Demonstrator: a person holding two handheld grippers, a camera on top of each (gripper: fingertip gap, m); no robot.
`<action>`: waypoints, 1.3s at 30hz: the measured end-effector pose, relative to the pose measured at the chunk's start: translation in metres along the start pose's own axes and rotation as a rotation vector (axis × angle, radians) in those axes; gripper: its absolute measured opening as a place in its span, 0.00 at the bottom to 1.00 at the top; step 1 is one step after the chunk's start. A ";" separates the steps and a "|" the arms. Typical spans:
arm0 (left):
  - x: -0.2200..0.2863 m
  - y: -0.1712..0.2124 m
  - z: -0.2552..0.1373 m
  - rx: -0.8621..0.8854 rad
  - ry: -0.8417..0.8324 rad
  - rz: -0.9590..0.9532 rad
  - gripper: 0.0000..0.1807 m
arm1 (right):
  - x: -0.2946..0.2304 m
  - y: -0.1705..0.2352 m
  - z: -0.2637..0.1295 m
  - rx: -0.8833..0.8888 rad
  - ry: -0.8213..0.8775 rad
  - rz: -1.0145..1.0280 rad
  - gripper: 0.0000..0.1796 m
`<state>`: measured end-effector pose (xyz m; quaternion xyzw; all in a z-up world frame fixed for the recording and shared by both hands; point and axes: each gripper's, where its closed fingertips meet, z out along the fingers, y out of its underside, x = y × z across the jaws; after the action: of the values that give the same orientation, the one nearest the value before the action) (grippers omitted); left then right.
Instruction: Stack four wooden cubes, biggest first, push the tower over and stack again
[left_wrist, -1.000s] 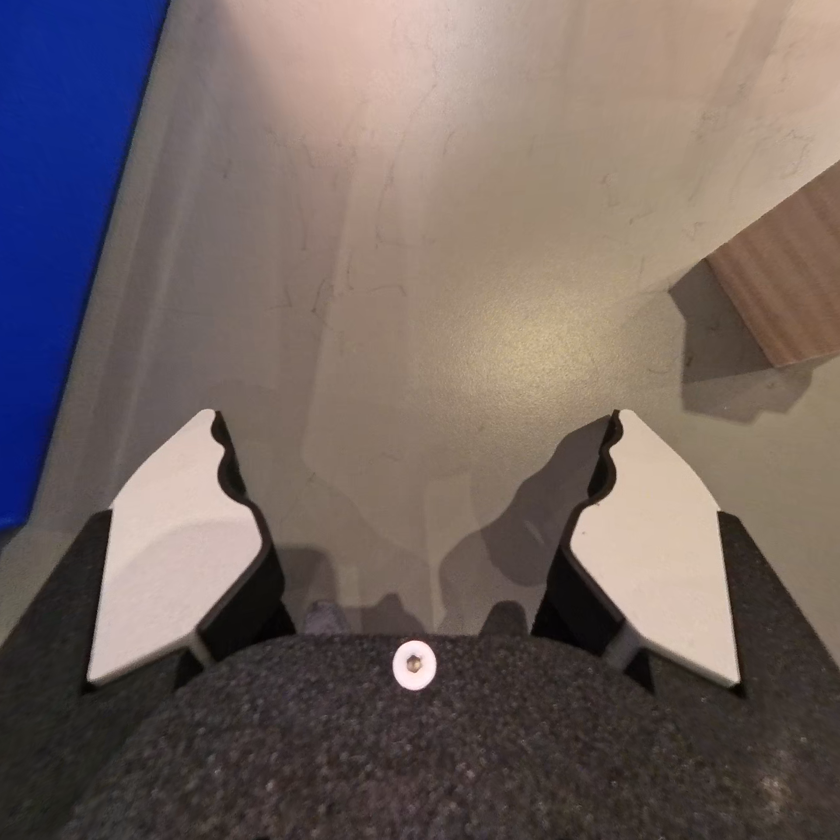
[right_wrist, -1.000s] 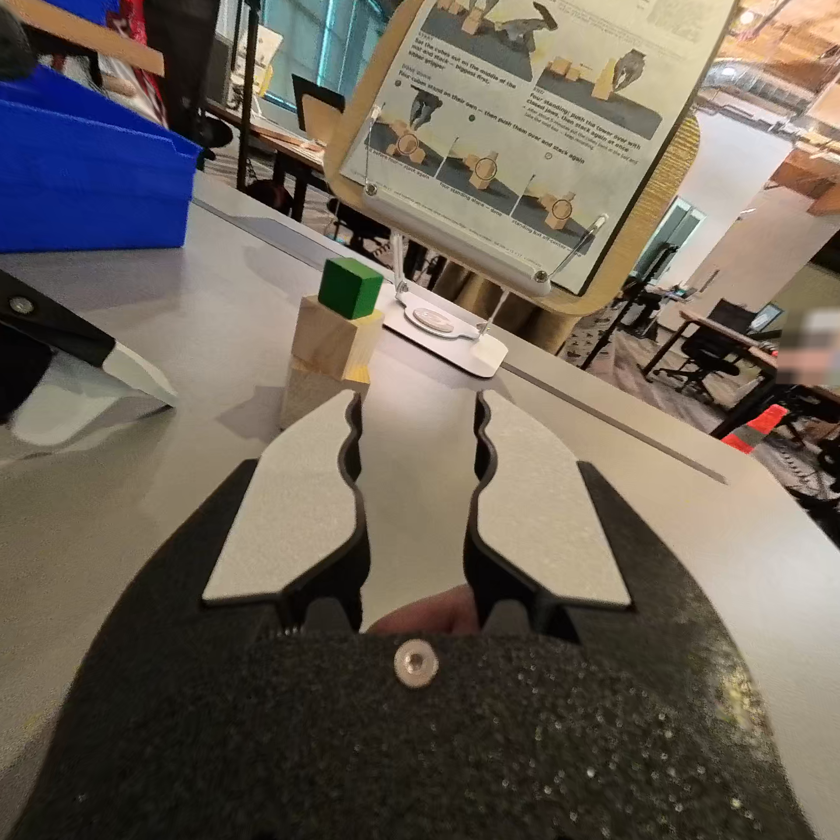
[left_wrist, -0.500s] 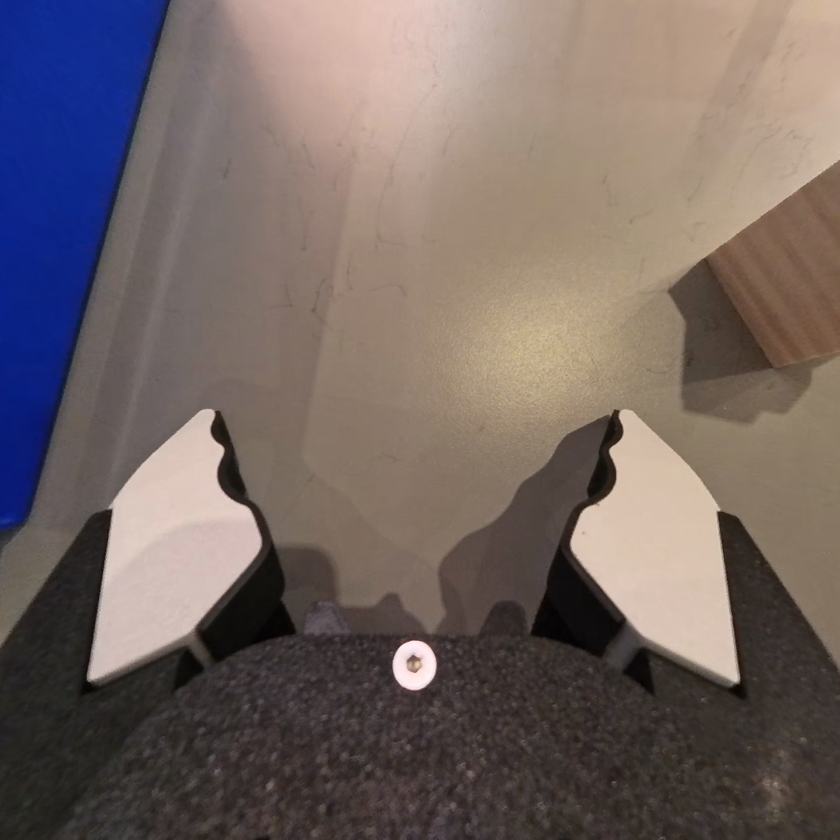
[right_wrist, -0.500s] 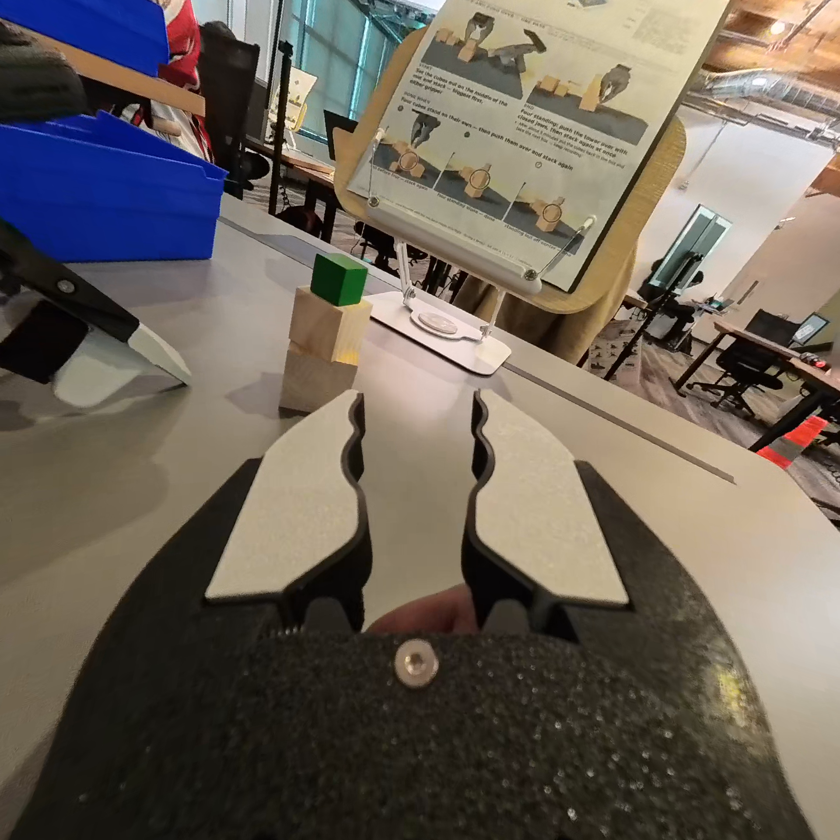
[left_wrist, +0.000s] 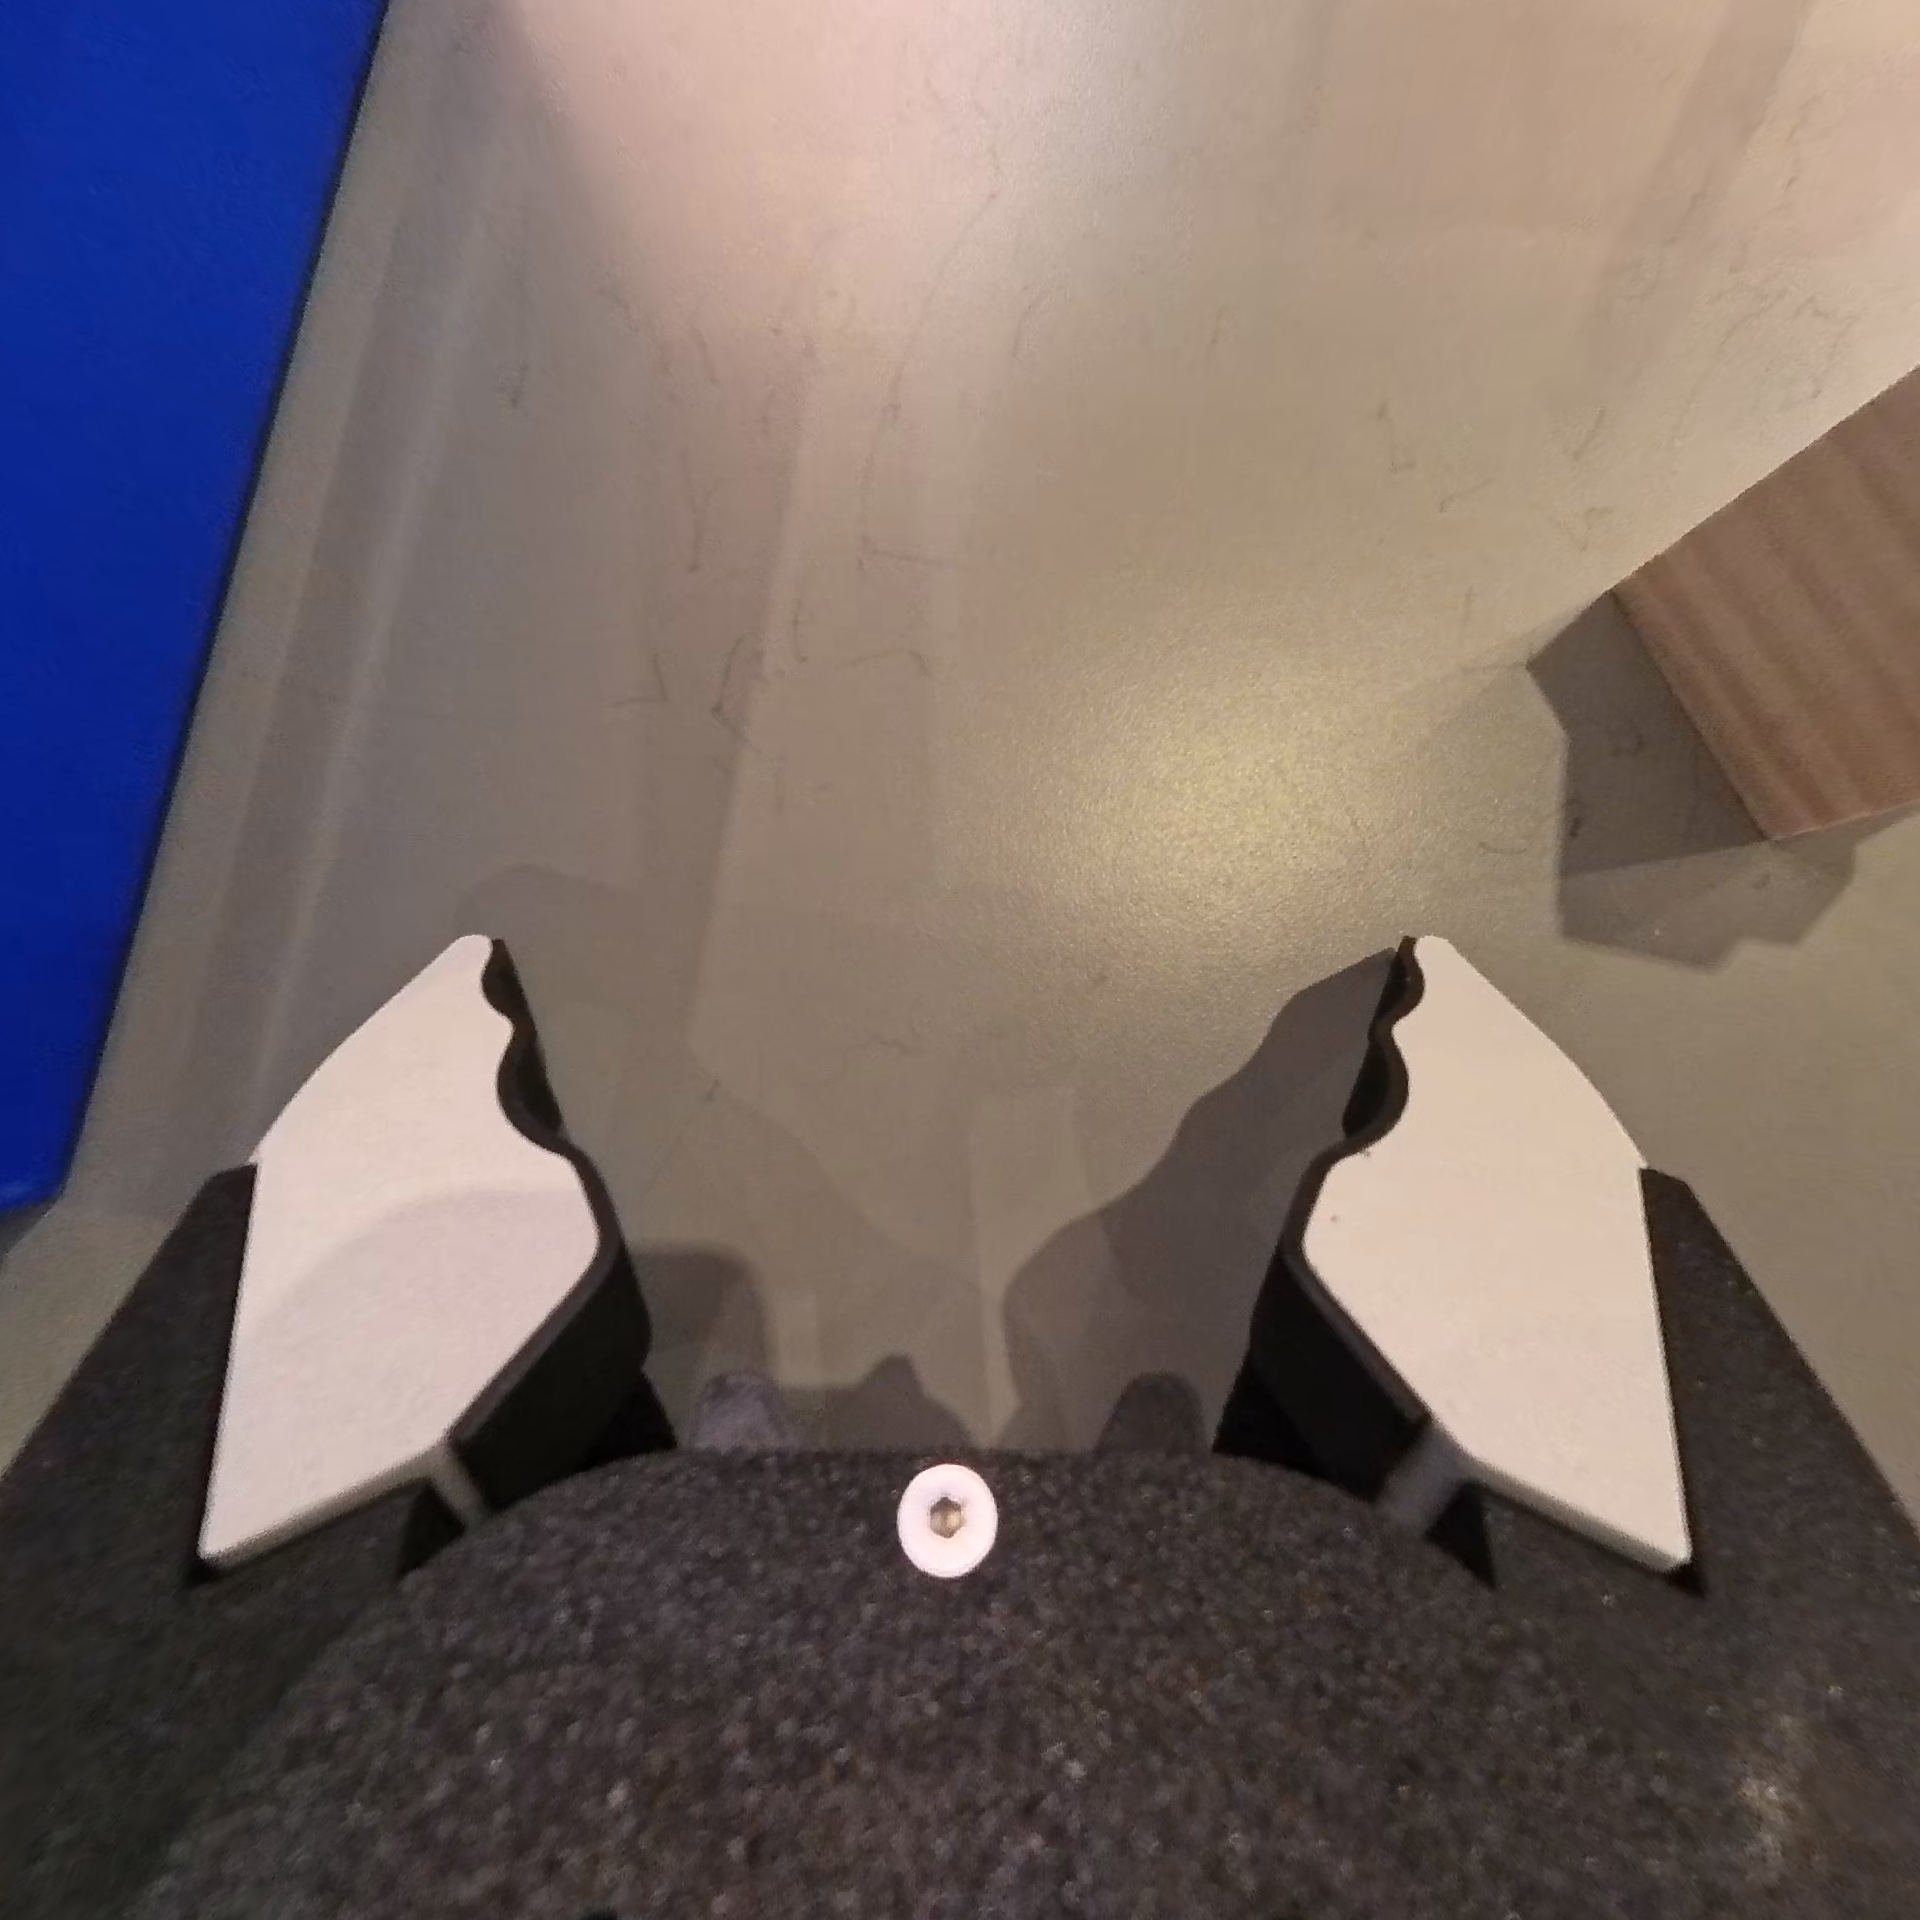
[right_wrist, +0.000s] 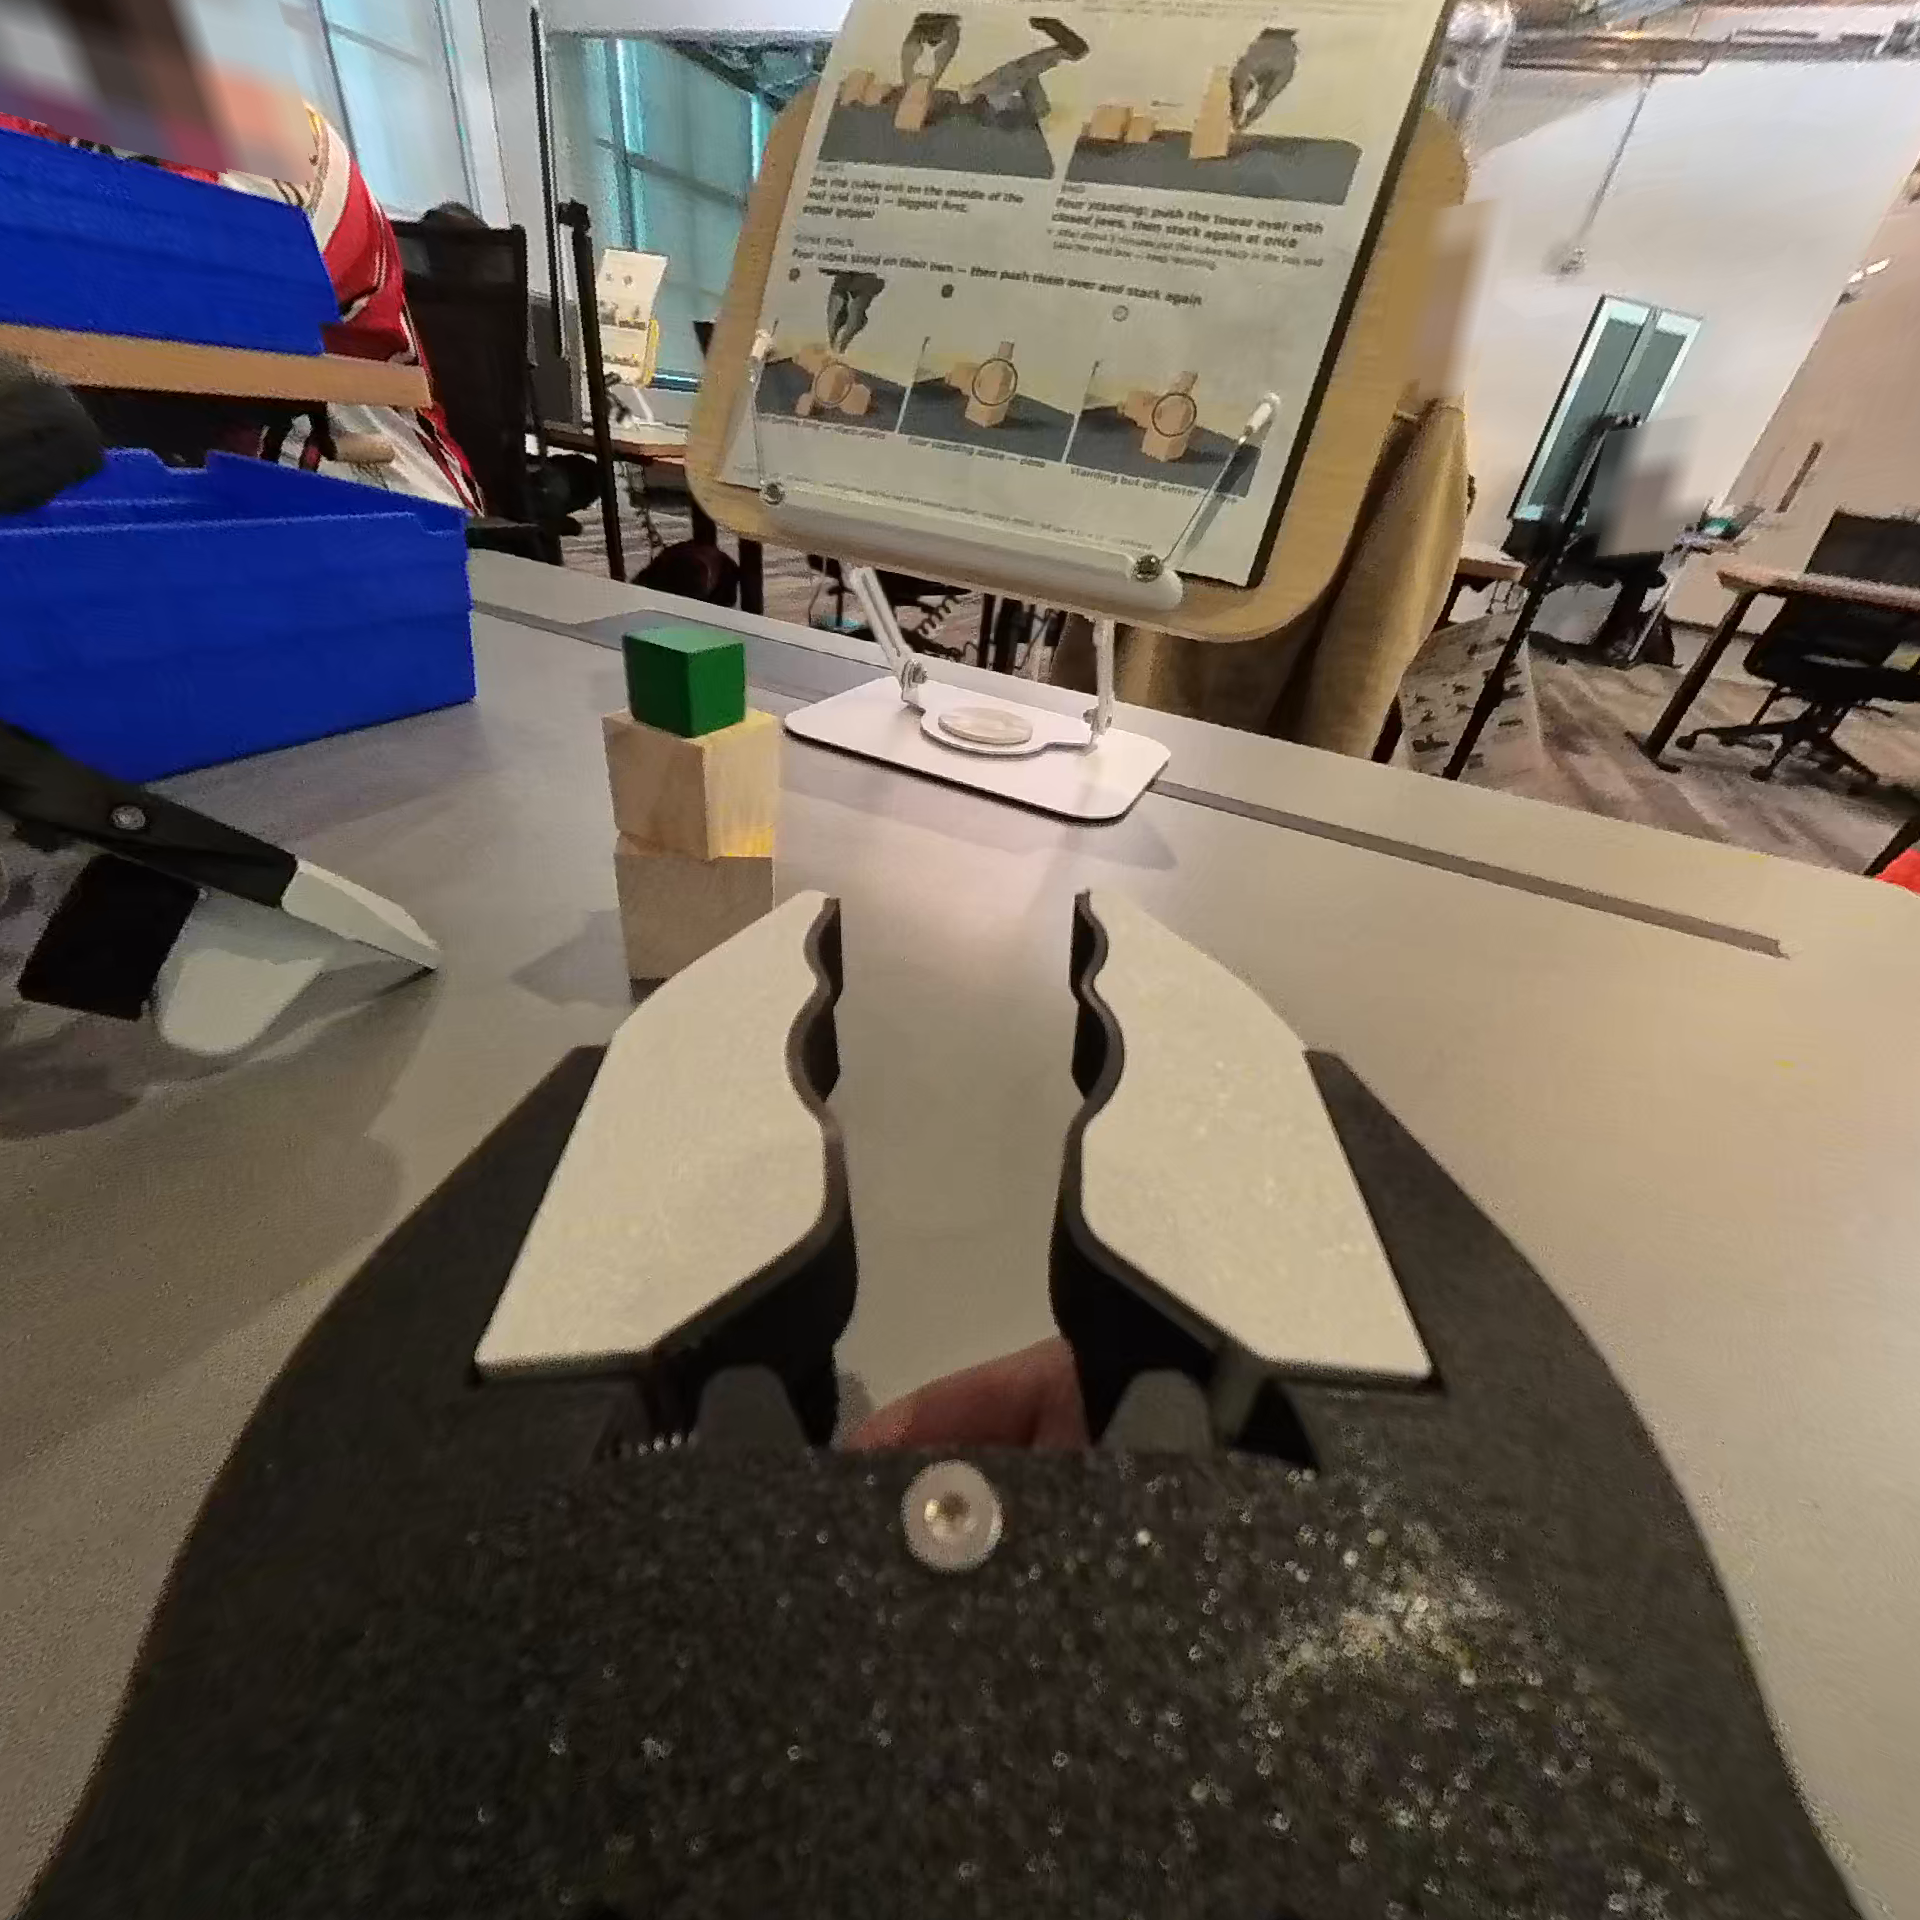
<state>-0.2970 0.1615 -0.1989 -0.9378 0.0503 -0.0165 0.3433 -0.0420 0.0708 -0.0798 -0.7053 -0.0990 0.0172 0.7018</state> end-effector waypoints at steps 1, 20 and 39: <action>0.000 0.000 0.000 0.000 0.000 0.000 0.81 | 0.001 0.000 0.000 0.000 0.001 0.011 0.23; -0.001 -0.001 0.001 0.000 0.020 0.023 0.81 | -0.006 0.000 0.000 -0.002 -0.045 0.005 0.23; 0.018 -0.049 -0.154 0.788 0.003 0.366 0.43 | 0.007 0.025 -0.006 -0.212 0.004 0.040 0.32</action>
<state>-0.2850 0.0980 -0.0497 -0.7107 0.2059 0.0253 0.6722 -0.0314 0.0665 -0.1038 -0.7776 -0.0847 0.0193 0.6228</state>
